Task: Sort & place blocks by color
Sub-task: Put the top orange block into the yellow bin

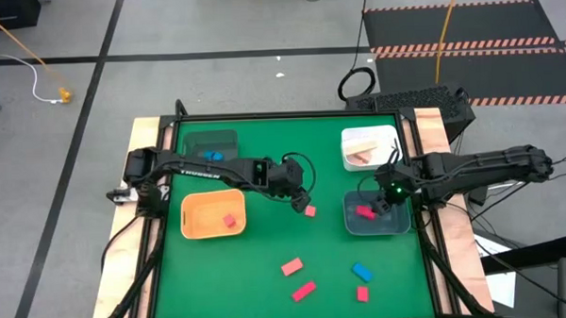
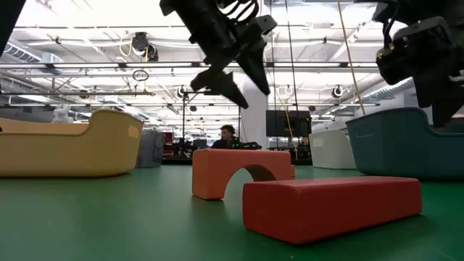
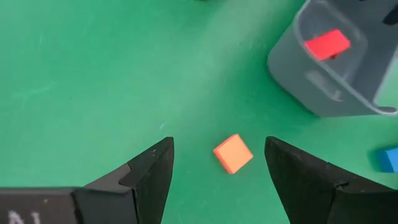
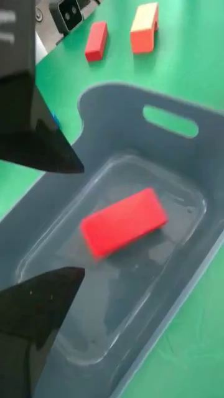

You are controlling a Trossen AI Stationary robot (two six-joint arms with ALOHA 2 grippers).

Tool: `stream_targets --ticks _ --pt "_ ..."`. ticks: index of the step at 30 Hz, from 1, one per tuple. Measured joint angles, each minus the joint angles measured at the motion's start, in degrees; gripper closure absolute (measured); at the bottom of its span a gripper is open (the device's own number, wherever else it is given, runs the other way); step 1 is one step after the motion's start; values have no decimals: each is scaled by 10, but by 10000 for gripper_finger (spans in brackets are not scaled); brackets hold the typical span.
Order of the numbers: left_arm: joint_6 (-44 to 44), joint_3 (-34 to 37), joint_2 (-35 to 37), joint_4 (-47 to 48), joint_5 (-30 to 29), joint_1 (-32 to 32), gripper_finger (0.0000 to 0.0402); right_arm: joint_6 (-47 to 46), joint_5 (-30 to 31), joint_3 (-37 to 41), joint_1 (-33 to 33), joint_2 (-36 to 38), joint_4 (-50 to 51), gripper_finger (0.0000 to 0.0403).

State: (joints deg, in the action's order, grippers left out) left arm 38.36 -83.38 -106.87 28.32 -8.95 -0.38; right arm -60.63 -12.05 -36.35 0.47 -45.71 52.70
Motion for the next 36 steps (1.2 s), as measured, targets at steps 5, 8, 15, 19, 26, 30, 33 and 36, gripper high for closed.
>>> stream_targets --ticks 5,8,15,19,26,30,33,36 --pt "61 35 -5 -20 -7 -6 151 -19 -2 26 0 0 -22 115" --pt "103 50 -18 -32 -8 -10 151 -47 -2 37 0 0 -37 108" --pt "75 51 -58 -84 -11 -26 151 -49 -2 43 0 -1 -52 106" --pt "-98 52 -84 -129 -16 -46 151 -47 -2 43 0 0 -60 106" --pt "-436 51 -102 -148 -17 -63 151 -47 0 43 0 0 -78 106" --pt "-481 51 -102 -158 -16 -55 151 -47 1 43 0 1 -89 106" --pt "-480 51 -102 -179 22 -42 151 -47 7 43 0 0 -101 106" --pt "-477 50 -114 -218 55 -32 151 -47 30 43 0 0 -116 106"
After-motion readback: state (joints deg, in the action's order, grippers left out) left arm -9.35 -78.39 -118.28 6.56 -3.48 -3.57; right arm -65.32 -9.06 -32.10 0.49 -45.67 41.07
